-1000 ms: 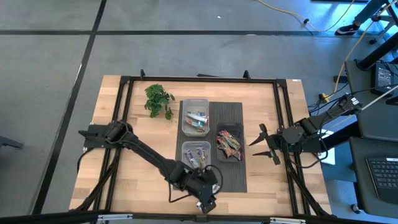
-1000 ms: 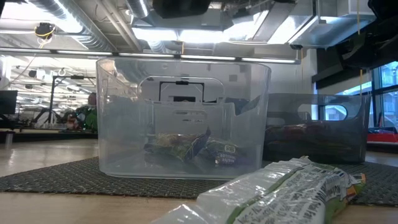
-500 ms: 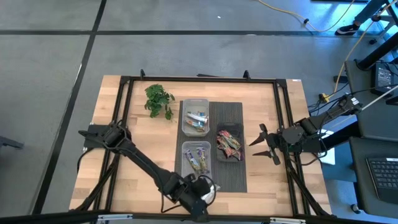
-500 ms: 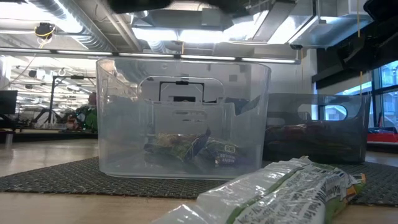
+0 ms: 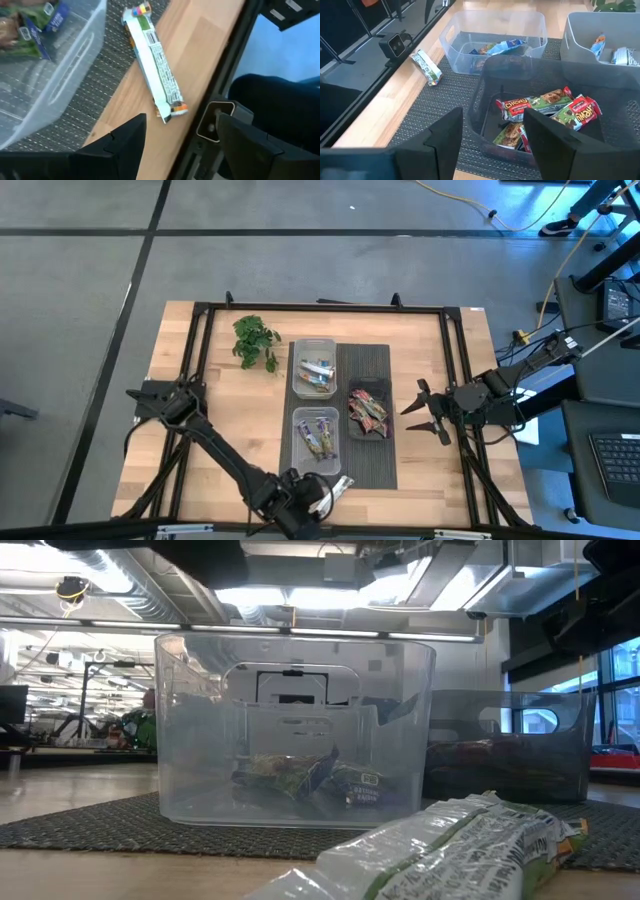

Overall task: Pick and place Granola Bars by type
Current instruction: Put the yellow granola bar into the gray bin

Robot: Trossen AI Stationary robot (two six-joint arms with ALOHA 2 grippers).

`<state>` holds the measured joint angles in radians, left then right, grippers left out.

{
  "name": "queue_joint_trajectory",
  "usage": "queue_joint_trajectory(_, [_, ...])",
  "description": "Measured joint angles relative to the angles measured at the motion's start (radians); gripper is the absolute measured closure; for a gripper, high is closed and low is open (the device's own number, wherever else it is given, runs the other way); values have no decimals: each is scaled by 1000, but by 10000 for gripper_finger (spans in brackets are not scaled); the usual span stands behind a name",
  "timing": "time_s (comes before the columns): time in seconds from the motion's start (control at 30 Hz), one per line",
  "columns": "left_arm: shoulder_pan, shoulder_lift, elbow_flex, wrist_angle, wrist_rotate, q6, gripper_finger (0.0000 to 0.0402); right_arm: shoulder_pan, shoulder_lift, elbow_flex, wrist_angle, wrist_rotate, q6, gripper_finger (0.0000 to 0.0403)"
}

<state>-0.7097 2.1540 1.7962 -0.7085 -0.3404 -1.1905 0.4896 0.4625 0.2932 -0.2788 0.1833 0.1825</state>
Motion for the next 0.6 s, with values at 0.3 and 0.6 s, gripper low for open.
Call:
queue_joint_trajectory(0.3, [-56,0,0,-66,-124,26,171,0,0,0,82,-3,-35,190])
queue_joint_trajectory(0.6, [-54,0,0,-70,-141,176,173,8,80,85,95,-54,-168,190])
